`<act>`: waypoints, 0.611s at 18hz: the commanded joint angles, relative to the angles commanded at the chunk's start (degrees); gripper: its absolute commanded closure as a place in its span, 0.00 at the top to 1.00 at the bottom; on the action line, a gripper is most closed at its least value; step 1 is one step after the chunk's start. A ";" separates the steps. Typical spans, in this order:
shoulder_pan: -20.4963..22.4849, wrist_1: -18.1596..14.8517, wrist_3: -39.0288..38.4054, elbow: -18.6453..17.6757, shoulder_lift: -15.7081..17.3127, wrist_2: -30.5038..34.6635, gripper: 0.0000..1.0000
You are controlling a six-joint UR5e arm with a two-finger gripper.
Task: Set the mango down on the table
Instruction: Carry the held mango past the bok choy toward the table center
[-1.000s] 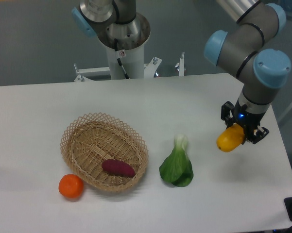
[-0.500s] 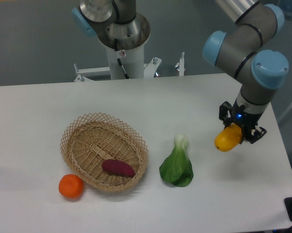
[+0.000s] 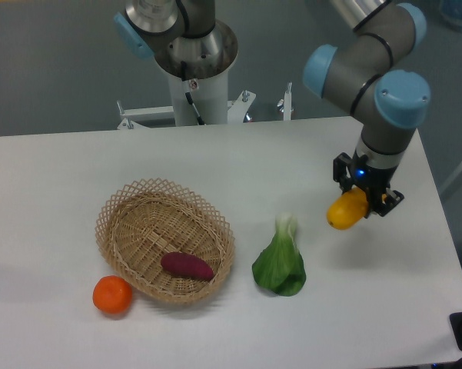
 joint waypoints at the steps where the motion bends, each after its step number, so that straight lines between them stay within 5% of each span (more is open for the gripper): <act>1: -0.09 0.17 -0.18 -0.53 0.00 0.09 0.37; 5: -2.55 6.84 -6.58 -2.72 -0.70 0.44 0.37; 11: -2.46 11.16 -5.55 -7.65 -0.09 0.35 0.39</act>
